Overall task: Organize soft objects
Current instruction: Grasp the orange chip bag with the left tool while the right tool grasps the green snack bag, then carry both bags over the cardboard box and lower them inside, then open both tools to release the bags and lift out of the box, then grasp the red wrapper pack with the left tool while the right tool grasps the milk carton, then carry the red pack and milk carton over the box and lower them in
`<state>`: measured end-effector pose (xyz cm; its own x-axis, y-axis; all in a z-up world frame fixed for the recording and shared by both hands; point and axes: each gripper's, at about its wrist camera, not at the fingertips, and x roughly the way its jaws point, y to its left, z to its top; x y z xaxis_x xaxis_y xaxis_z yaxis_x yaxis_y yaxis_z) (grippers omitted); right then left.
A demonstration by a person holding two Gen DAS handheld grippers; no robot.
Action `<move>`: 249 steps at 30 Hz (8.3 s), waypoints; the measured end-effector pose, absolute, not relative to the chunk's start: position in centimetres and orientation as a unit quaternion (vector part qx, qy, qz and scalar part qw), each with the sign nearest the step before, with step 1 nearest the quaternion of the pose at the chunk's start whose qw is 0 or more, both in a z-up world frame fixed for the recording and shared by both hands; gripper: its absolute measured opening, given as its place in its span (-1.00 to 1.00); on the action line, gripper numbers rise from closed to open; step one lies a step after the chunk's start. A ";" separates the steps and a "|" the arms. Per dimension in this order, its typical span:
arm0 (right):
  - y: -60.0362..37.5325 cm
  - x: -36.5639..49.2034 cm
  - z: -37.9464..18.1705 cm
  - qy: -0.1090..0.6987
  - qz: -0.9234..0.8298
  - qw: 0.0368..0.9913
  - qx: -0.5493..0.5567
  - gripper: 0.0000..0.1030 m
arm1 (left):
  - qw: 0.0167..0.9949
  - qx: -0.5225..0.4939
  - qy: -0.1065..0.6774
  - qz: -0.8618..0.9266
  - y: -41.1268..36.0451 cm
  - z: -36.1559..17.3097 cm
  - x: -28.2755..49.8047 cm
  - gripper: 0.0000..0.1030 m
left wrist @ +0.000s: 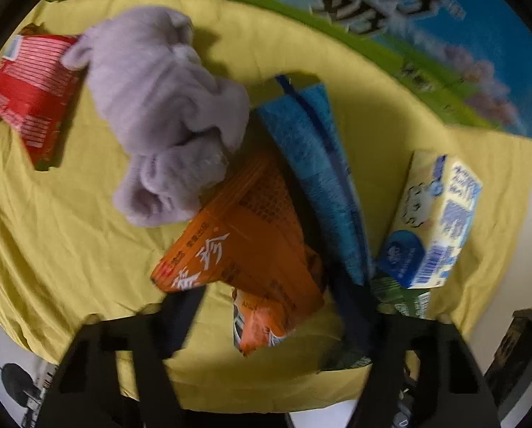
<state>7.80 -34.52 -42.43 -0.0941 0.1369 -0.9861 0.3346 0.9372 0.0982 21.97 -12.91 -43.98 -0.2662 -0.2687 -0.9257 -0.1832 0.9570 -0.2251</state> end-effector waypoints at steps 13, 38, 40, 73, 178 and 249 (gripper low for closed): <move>-32.0 6.6 -46.6 0.770 -0.056 0.621 0.136 0.18 | 0.613 -0.040 0.786 -0.067 -13.6 -43.4 20.9 0.15; -28.9 3.7 -44.0 0.747 -0.016 0.654 0.115 -0.26 | 0.690 0.064 0.714 -0.104 -16.5 -33.4 12.9 -0.03; -29.6 3.6 -42.8 0.739 -0.010 0.663 0.116 -0.26 | 0.701 0.061 0.702 -0.111 -16.7 -31.4 12.7 -0.03; -26.9 35.0 -29.2 0.641 0.020 0.760 0.105 -0.27 | 0.705 0.043 0.682 -0.188 -11.1 -25.5 40.1 -0.03; -31.8 16.7 -39.4 0.707 -0.135 0.677 0.154 0.65 | 0.624 -0.331 0.697 0.125 6.8 -40.0 23.0 0.72; -24.4 12.1 -22.2 0.650 -0.011 0.751 0.114 0.27 | 0.805 0.012 0.587 -0.086 -6.5 -18.1 14.4 -0.17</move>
